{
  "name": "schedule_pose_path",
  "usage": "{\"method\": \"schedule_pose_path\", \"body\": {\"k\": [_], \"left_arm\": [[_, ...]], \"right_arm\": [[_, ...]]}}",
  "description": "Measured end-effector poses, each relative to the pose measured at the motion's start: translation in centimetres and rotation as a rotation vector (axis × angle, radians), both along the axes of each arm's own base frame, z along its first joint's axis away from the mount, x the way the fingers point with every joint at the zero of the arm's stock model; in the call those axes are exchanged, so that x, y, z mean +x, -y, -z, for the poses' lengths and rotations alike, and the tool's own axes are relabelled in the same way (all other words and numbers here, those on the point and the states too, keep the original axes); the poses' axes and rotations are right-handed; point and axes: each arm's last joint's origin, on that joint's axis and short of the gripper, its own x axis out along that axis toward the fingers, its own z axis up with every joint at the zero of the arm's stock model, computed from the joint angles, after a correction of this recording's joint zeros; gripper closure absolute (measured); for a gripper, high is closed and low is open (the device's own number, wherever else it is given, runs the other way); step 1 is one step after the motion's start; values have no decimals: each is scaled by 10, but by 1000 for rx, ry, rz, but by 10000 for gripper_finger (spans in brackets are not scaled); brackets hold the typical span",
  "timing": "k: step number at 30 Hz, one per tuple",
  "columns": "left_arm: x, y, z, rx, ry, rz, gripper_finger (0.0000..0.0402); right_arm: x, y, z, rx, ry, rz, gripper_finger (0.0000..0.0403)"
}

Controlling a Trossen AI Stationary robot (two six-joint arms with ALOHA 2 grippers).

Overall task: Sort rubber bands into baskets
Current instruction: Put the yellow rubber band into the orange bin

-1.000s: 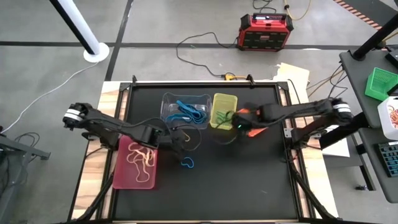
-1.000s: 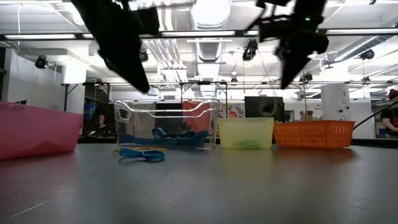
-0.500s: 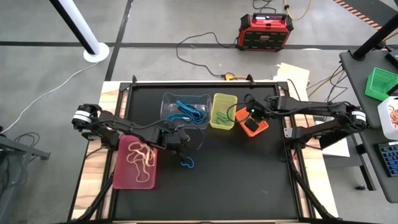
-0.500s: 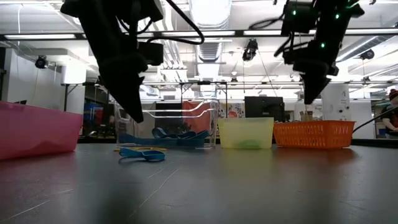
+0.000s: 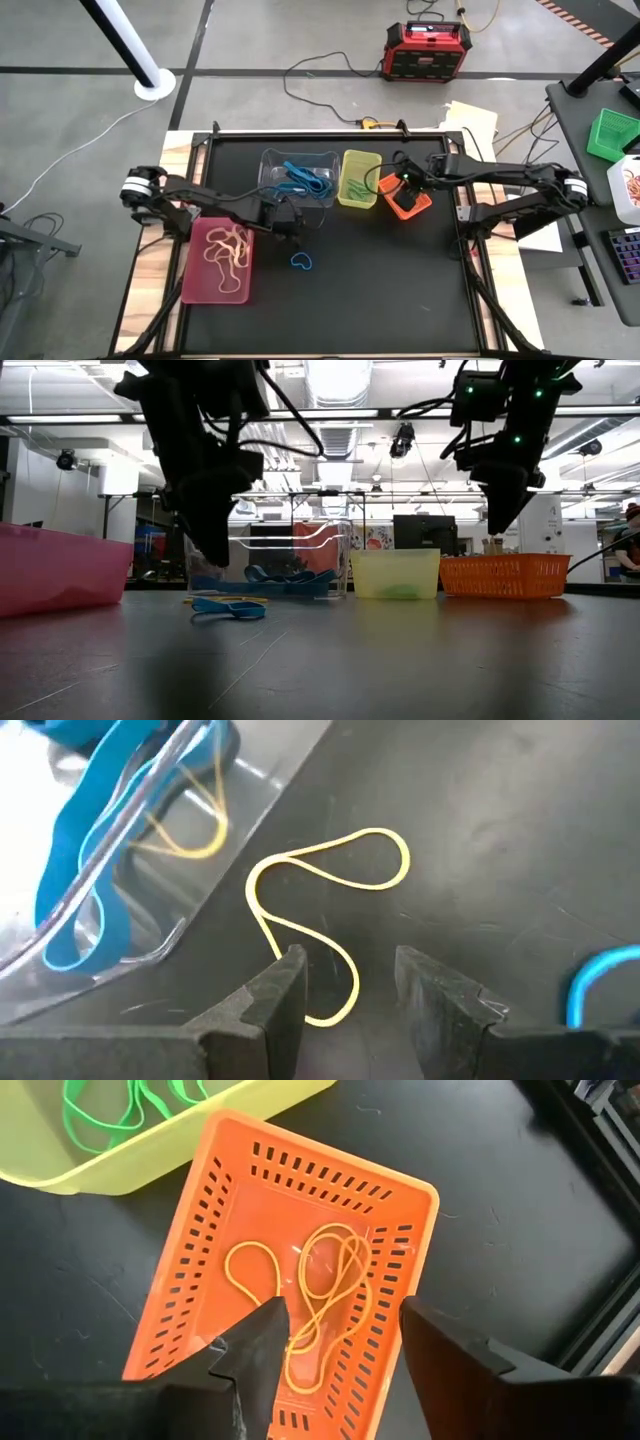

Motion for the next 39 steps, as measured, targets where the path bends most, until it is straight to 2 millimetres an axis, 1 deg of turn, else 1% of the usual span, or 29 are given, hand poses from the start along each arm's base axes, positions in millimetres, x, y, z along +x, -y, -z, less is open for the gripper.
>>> {"method": "schedule_pose_path", "body": {"k": [8, 14, 19, 21, 23, 26, 27, 30, 33, 34, 37, 39], "left_arm": [[4, -2, 17, -38, -41, -89, 258], [5, -2, 38, -31, -139, -94, 258], [7, -3, 46, -24, -172, -91, 262], [7, -3, 48, -21, -180, -79, 276], [7, -2, 48, -22, -182, -63, 302], [8, -2, 48, -30, -181, -45, 370], [8, -2, 48, -35, -182, -40, 385], [8, -1, 45, -64, -180, -7, 396], [5, 9, 34, -77, -158, 41, 400], [4, 14, 29, -86, -152, 69, 401], [4, 25, 3, -101, -37, 125, 401], [0, 28, -6, -100, -17, 129, 401]], "right_arm": [[-1, 0, -1, 6, 12, -2, 207], [1, 0, -2, 16, 33, -9, 206], [2, 0, -2, 16, 37, -9, 206], [2, 0, -2, 17, 38, -9, 206], [2, -1, -2, 30, 44, -13, 206], [2, -1, -2, 50, 54, -19, 206], [3, -1, -2, 58, 57, -21, 206], [3, -2, -2, 61, 58, -23, 206], [3, -2, -2, 82, 69, -36, 206], [4, -2, -2, 88, 79, -44, 206], [7, -3, -3, 91, 108, -68, 206], [10, -5, -4, 81, 123, -89, 206]]}}
